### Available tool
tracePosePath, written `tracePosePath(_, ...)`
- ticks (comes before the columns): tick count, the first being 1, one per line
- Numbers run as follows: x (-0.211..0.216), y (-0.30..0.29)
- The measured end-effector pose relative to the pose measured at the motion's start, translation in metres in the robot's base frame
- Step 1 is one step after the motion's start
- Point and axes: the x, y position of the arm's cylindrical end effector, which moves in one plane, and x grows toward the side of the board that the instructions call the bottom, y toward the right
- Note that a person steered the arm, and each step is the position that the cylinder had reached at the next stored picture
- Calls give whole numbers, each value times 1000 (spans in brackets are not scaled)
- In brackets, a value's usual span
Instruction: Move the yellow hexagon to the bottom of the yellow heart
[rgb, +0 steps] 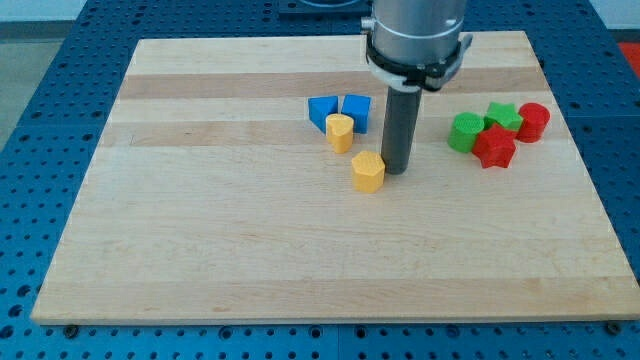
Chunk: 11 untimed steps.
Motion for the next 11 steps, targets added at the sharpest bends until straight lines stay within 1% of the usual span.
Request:
tracePosePath(1, 28, 0)
tracePosePath(2, 40, 0)
tracePosePath(5, 32, -3)
tracePosePath(8, 23, -40)
tracePosePath(11, 17, -23)
